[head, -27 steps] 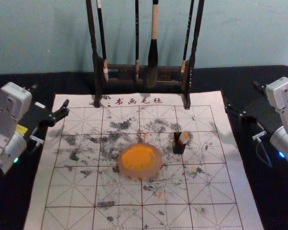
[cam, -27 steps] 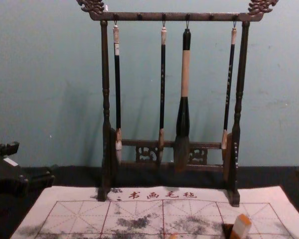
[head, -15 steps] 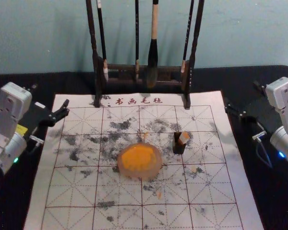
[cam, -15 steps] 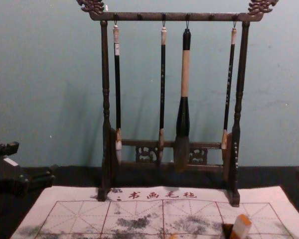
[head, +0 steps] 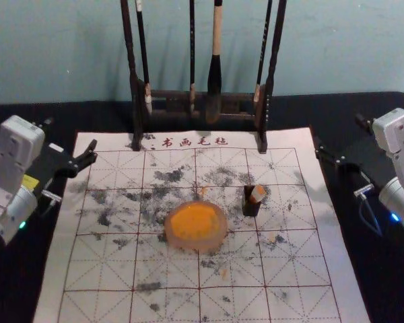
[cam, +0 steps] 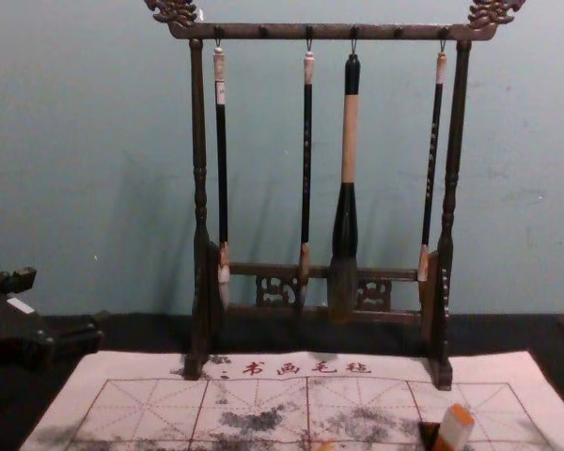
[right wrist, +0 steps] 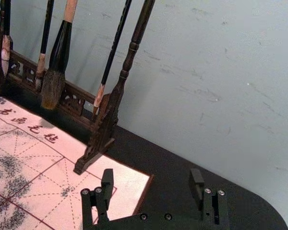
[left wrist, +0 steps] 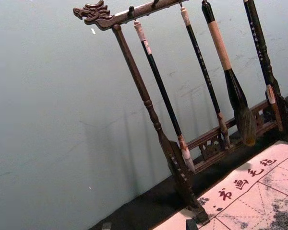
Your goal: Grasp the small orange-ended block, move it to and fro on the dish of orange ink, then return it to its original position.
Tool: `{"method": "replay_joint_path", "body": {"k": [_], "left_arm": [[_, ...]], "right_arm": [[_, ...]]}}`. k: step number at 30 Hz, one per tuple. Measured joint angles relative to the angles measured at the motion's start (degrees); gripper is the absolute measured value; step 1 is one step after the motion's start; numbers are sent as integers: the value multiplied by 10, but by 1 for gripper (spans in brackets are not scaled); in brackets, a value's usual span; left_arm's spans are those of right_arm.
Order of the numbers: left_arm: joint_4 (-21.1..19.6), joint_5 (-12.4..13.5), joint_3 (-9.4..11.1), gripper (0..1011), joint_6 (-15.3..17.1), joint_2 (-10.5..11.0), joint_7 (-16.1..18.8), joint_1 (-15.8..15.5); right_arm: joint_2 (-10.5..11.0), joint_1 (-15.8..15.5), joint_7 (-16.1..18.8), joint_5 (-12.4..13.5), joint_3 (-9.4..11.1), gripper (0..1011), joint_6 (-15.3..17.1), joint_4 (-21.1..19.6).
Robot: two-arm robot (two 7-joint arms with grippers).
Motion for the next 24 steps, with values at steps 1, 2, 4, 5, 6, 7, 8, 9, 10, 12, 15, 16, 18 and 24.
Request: {"method": "replay_joint_path", "body": {"k": [1,2,4,5,6,7,8,9,10,12,15,16,18,24], "left_arm": [[0,0,0,1001,0,0,0,0],[0,0,0,1001,0,0,0,0],[0,0,0,1001,0,0,0,0],[0,0,0,1001,0,0,0,0],[0,0,0,1001,0,0,0,0],[0,0,0,1001,0,0,0,0],[0,0,0,1001,0,0,0,0],[0,0,0,1001,0,0,0,0],[0,0,0,1001,0,0,0,0],[0,0,0,1001,0,0,0,0],[0,0,0,1001,0,0,0,0],[0,0,0,1001,0,0,0,0],[0,0,0,1001,0,0,0,0],[0,0,0,1001,0,0,0,0]], "right_arm": [[0,0,0,0,0,1000,0,0],[0,0,0,0,0,1000,0,0],[0,0,0,0,0,1000,0,0],[0,0,0,0,0,1000,0,0],[0,0,0,0,0,1000,0,0],[0,0,0,0,0,1000,0,0],[0,0,0,0,0,1000,0,0],[0,0,0,0,0,1000,0,0],[0,0,0,0,0,1000,0,0],[0,0,0,0,0,1000,0,0],[0,0,0,0,0,1000,0,0],[0,0,0,0,0,1000,0,0],[0,0,0,0,0,1000,0,0],[0,0,0,0,0,1000,0,0]]}}
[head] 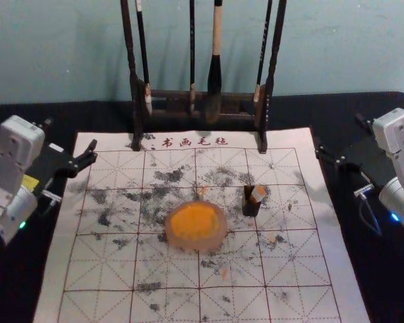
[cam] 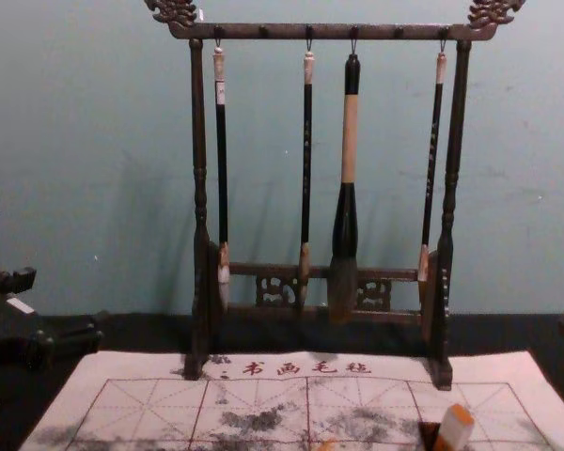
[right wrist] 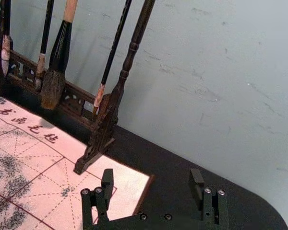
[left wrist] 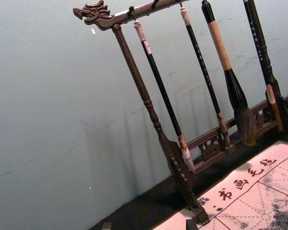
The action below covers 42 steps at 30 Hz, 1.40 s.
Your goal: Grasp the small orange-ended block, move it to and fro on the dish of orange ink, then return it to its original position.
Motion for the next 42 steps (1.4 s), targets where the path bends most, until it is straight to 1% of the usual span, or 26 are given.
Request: {"method": "replay_joint_path", "body": {"k": [13,15,18,21,25,28,31,34,39,40,42], "left_arm": [[0,0,0,1001,0,0,0,0],[0,0,0,1001,0,0,0,0],[0,0,0,1001,0,0,0,0],[0,0,0,1001,0,0,0,0],[0,0,0,1001,0,0,0,0],[0,0,0,1001,0,0,0,0],[0,0,0,1001,0,0,0,0],[0,0,0,1001,0,0,0,0],[0,0,0,1001,0,0,0,0],[0,0,0,1001,0,0,0,0],[0,0,0,1001,0,0,0,0]], "right_arm": [[0,0,0,0,0,1000,0,0],[0,-3,2,2,4,1000,-1,-2],[1,-17,17,16,14,1000,-5,-13],[7,-42,40,39,24,1000,-5,-38],[14,-66,61,60,31,1000,0,-63],[24,-100,88,88,37,1000,13,-99],[30,-124,106,103,39,1000,19,-122],[33,-143,121,110,41,1000,19,-139],[29,-154,139,111,37,1000,16,-148],[28,-154,141,110,35,1000,15,-147],[21,-150,148,98,27,1000,13,-142]]}}
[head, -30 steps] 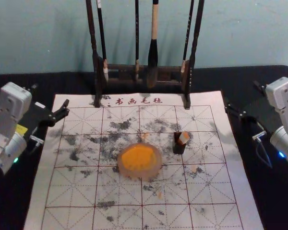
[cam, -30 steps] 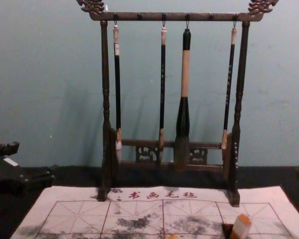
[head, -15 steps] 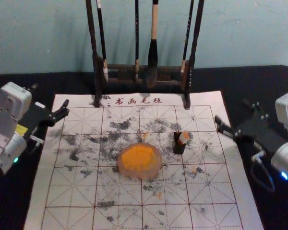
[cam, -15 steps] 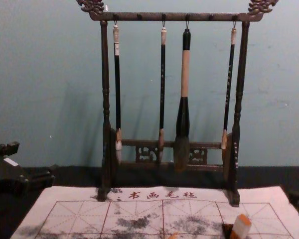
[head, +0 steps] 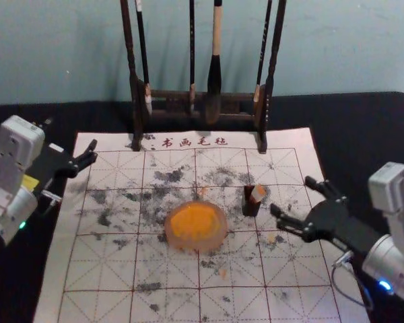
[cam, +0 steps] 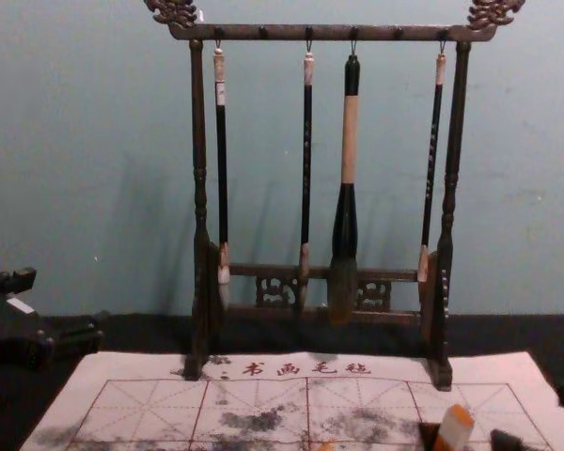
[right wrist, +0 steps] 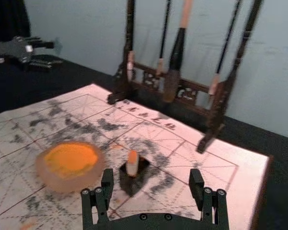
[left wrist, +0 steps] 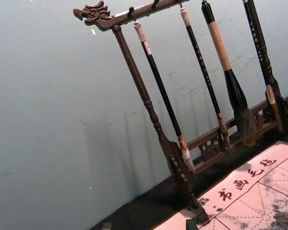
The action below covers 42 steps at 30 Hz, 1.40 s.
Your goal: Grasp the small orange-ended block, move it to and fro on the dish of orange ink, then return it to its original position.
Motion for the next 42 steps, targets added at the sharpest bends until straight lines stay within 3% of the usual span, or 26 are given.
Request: {"method": "replay_joint_path", "body": {"k": [9,21,31,42], "left_arm": [[0,0,0,1001,0,0,0,0],[0,0,0,1002,0,0,0,0],[0,0,0,1001,0,0,0,0],[0,0,0,1001,0,0,0,0]], "right_arm": [[-40,38,13,-45,-27,1000,-1,45],[-91,80,26,-62,-35,1000,18,100],[-107,85,36,-71,-26,1000,20,108],[-107,84,36,-72,-25,1000,21,107]]}}
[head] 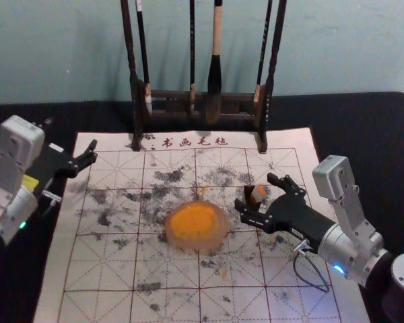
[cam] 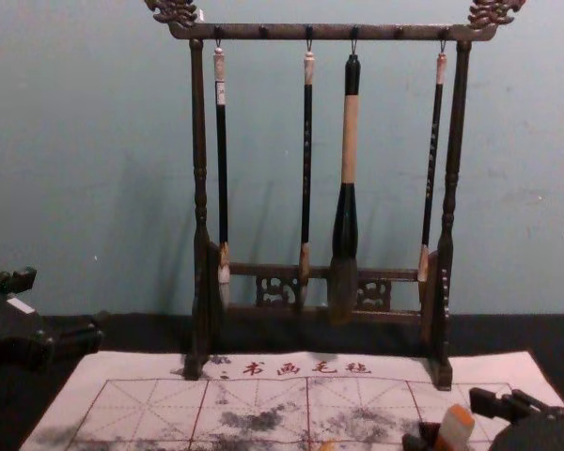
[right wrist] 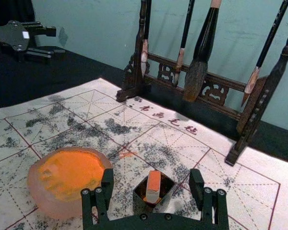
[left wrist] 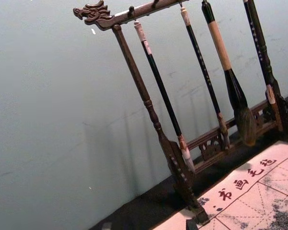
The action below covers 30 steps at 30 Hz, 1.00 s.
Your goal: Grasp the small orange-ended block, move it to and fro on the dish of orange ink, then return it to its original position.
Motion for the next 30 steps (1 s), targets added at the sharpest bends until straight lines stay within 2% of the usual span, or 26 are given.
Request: {"method": "replay_joint_path", "body": {"k": [3,11,12,15,18,25,26,28,30], "left_arm": [[0,0,0,1001,0,0,0,0],[0,0,0,1001,0,0,0,0],[0,0,0,1001,0,0,0,0],[0,0,0,1001,0,0,0,0],[0,0,0,1001,0,0,0,0],[0,0,0,1001,0,0,0,0],[0,0,0,1001,0,0,0,0],[0,0,0,1001,0,0,0,0],[0,0,0,1001,0,0,0,0]], "right_arm": [[0,0,0,0,0,996,0,0],[1,0,0,2,-1,816,0,-1],[1,0,0,2,-1,762,0,-1],[1,0,0,2,-1,706,0,-1],[1,0,0,2,-1,567,0,-1],[1,0,-1,3,-1,387,0,-1],[1,0,-1,3,-1,321,0,-1],[1,0,-1,3,-1,277,0,-1],[1,0,-1,3,-1,189,0,-1]]}}
